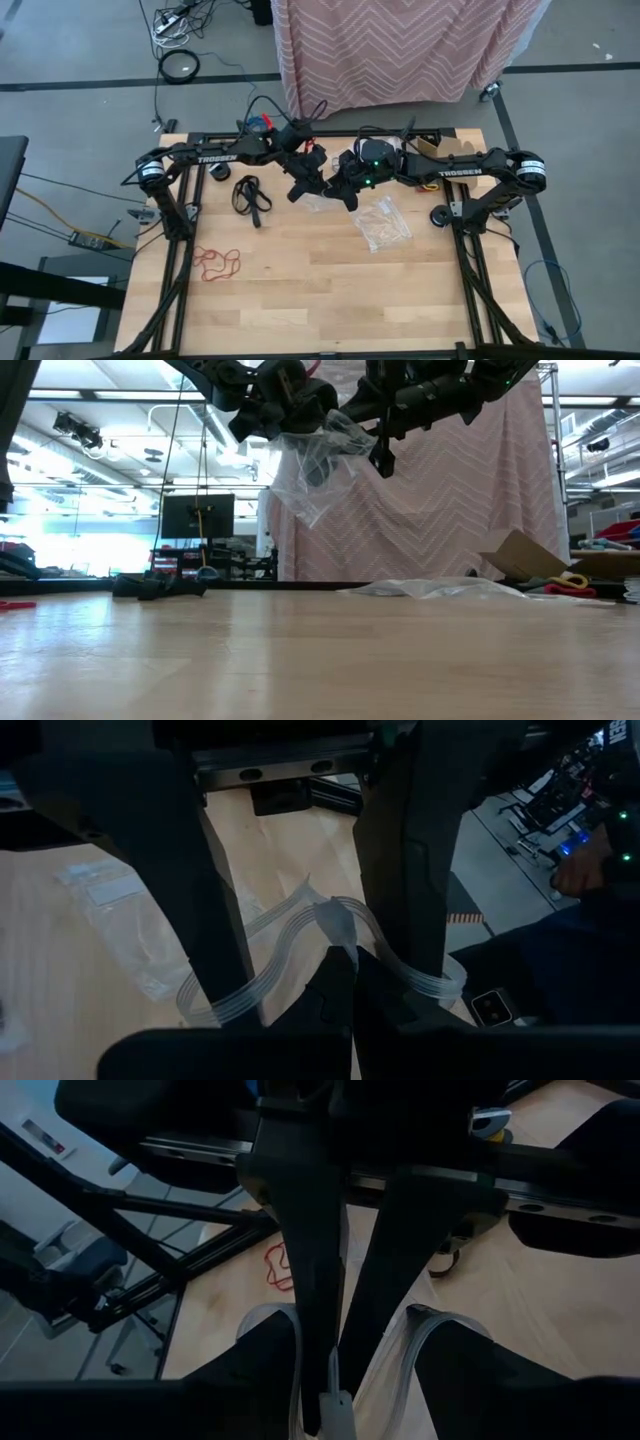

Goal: Sort rubber bands
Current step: Open the left transparent zip bag

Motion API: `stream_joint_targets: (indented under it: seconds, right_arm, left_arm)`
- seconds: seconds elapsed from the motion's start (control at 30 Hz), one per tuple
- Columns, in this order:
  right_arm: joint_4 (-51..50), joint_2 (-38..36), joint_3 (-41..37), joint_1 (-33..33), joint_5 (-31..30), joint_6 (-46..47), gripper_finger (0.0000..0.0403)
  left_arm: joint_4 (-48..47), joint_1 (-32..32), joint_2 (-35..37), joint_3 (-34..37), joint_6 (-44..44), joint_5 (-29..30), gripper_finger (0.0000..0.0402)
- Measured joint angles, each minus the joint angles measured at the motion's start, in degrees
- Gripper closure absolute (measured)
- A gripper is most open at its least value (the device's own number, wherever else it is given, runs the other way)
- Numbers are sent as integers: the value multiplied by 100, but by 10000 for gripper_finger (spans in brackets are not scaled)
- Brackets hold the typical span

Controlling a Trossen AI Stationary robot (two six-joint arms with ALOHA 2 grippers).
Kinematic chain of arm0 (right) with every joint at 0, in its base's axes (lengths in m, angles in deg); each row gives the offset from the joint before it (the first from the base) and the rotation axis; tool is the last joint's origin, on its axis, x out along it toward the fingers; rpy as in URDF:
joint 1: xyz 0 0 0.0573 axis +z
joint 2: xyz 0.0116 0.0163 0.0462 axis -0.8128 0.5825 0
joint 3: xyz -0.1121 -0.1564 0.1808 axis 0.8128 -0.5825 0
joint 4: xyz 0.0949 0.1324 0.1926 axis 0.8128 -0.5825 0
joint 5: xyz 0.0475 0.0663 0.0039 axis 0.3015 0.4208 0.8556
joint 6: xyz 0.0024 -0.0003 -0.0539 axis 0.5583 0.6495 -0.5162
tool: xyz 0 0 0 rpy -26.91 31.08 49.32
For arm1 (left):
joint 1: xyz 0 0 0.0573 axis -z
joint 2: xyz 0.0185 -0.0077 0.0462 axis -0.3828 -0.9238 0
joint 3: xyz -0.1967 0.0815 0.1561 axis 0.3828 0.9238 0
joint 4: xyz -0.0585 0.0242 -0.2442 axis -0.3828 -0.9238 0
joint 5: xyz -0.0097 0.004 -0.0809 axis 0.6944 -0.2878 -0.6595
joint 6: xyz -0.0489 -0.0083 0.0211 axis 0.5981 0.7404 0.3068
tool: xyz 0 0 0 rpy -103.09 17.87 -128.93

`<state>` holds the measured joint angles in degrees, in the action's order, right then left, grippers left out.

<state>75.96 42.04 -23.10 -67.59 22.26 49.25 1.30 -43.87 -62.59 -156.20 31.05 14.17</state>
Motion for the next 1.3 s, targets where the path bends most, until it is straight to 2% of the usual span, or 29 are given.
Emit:
stream_joint_targets:
  seconds: [0.87,1.3]
  right_arm:
    - [10,0,0,-1,-23,-2,231]
    - [-516,-13,13,-17,-57,-13,231]
  left_arm:
    - [0,0,0,0,0,50,401]
    - [-289,-287,79,0,-64,89,401]
